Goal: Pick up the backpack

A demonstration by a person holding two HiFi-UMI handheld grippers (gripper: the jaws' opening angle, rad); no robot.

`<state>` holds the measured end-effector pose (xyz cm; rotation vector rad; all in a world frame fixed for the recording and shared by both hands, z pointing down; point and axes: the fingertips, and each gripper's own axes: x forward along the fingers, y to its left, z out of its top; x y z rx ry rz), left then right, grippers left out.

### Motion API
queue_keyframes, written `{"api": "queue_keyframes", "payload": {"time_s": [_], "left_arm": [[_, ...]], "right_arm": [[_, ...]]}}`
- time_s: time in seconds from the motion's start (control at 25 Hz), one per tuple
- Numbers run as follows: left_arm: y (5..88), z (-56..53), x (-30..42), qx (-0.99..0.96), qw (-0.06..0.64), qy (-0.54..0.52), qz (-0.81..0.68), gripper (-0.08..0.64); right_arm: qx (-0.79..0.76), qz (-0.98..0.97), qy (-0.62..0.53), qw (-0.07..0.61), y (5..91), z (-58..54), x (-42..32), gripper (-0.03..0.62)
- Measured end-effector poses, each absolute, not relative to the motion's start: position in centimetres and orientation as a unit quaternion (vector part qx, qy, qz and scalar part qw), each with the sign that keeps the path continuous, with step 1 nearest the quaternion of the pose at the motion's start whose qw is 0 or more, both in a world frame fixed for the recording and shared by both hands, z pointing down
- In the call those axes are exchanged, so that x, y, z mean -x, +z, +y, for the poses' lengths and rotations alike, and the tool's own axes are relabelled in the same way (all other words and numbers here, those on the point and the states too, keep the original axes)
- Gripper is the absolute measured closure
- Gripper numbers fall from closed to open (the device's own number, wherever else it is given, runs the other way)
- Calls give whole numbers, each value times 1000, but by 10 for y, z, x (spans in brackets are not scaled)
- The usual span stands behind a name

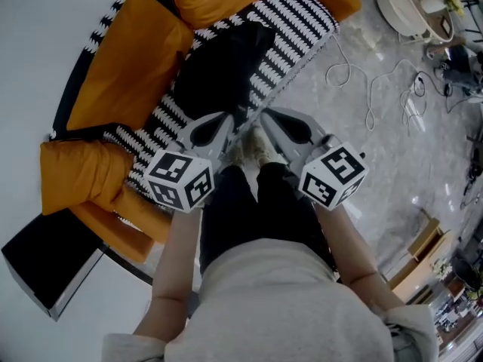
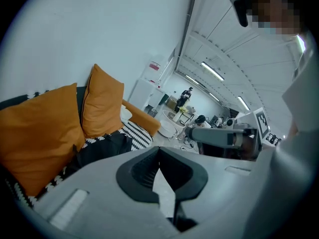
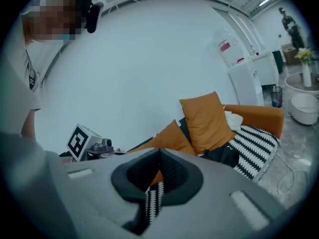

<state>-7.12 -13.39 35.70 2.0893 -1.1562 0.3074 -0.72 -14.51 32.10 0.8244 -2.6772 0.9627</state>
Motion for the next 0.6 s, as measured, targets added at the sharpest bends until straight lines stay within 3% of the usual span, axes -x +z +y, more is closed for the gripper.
{"api": "queue_keyframes", "payload": {"time_s": [0.6], "left_arm": [[439, -143, 78, -771, 411, 144, -464, 560]], "right_arm": [[-260, -880, 375, 130, 403, -145, 19, 589]]}}
